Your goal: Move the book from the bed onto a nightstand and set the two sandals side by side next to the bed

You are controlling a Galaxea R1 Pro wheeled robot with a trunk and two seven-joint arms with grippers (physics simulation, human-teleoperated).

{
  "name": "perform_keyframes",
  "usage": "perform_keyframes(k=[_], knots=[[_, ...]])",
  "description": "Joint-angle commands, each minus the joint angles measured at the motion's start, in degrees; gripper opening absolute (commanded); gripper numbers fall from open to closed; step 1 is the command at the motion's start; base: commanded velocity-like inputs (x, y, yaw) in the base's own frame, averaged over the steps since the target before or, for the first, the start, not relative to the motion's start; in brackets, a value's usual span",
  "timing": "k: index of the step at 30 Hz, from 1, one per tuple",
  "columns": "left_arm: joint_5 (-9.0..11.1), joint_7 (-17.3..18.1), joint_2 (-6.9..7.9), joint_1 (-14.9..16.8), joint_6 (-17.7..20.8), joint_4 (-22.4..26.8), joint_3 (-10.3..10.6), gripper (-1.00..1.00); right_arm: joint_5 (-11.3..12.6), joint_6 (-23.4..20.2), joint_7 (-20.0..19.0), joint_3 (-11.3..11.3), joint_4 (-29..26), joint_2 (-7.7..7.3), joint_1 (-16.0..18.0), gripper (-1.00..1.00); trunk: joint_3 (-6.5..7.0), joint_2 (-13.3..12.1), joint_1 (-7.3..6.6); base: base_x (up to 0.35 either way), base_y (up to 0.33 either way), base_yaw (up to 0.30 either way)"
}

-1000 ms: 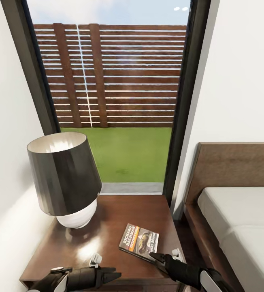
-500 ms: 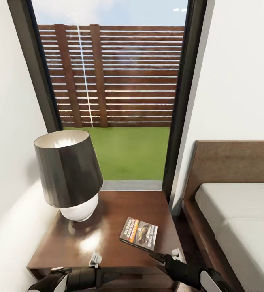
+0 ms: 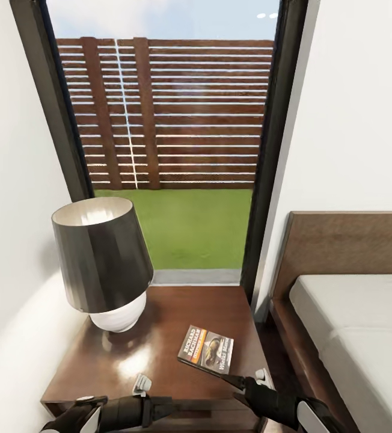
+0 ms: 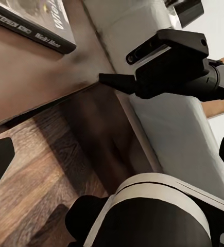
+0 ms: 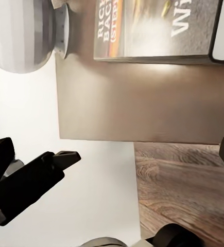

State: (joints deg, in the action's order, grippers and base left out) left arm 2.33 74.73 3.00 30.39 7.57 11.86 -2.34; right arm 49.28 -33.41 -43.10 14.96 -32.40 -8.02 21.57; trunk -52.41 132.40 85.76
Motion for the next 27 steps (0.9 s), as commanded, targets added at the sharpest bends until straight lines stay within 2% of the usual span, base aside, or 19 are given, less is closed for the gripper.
perform_keyframes(k=[1, 27], knots=[[-0.05, 0.24, -0.01, 0.02, 0.60, 0.00, -0.21, 1.00, 0.46, -0.25, 0.01, 0.25, -0.05, -0.06, 0.04, 1.00, 0.13, -0.39, -0.24, 0.000, 0.000, 0.000], [-0.05, 0.24, -0.01, 0.02, 0.60, 0.00, -0.21, 1.00, 0.46, -0.27, -0.14, 0.58, -0.38, -0.06, 0.04, 1.00, 4.80, -10.82, -5.95, 0.000, 0.000, 0.000]])
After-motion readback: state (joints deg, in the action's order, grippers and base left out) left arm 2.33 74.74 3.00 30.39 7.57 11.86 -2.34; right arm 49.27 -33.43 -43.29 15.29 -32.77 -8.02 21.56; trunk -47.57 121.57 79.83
